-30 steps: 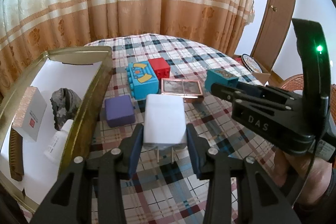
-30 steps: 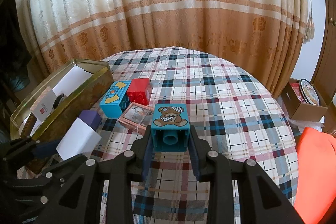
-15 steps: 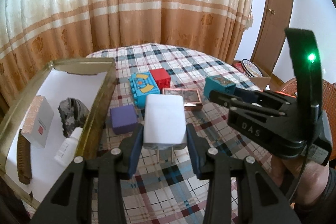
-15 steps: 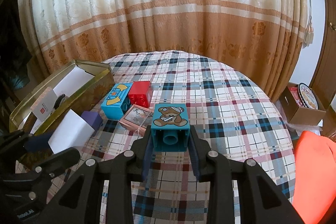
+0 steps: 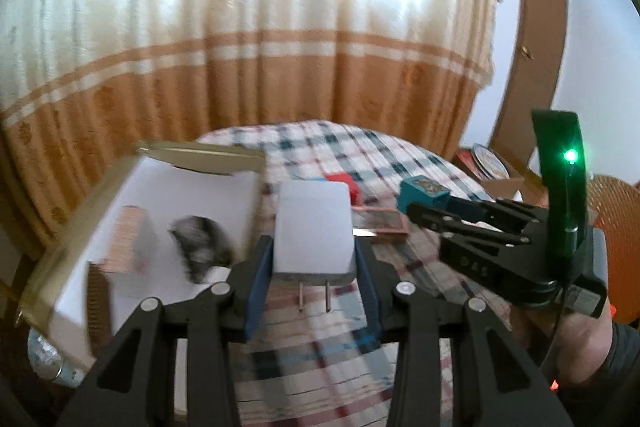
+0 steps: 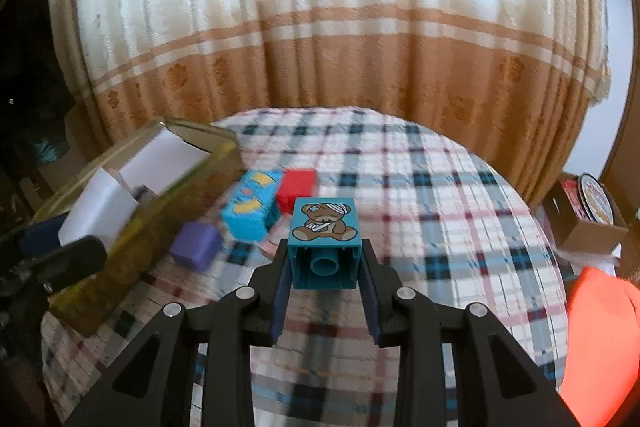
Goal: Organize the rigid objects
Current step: 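Carry the charger and teal bear box over the gold tray with both tools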
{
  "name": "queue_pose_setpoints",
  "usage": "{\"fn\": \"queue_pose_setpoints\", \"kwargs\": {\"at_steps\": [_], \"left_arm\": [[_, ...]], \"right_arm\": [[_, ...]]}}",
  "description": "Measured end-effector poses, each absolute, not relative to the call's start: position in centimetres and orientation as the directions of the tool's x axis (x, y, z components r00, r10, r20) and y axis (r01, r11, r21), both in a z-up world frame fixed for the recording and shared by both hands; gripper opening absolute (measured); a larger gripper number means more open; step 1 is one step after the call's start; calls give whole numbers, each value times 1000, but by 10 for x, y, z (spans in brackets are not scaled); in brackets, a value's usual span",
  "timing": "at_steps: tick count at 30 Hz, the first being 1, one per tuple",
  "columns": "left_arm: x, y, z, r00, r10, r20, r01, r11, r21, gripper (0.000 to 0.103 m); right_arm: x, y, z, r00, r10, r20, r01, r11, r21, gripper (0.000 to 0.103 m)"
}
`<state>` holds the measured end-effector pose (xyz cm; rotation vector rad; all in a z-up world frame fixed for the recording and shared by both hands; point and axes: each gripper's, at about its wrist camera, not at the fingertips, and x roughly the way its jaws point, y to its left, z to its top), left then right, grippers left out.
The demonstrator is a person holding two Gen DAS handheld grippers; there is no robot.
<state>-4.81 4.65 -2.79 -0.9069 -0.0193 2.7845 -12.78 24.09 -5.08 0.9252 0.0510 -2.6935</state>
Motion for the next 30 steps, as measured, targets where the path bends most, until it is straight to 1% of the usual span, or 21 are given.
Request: {"fn": "queue_pose_setpoints", "kwargs": {"at_steps": [6,12,21,30], "left_arm": [[-52,1,-22,-805,119,-581,-90,-993,-79,40],[-59,-33,-36,-786,52,-617,0,-996,-84,40],[-65,-65,-45,-772,9,-635,68,-993,-97,40],[-69,-79,-61,-743,-14,-669,104,-990,-94,40]], "right_arm": [[-137,204,-29,-737,-339,-584,375,-925,64,34],[-151,160,-18,-693,-422,-584,467,-881,83,34],[-161,94,-14,-632,-486,-604,571,-819,62,34],[-163,49,-29,-573,-509,-642,629,-775,52,34]]}}
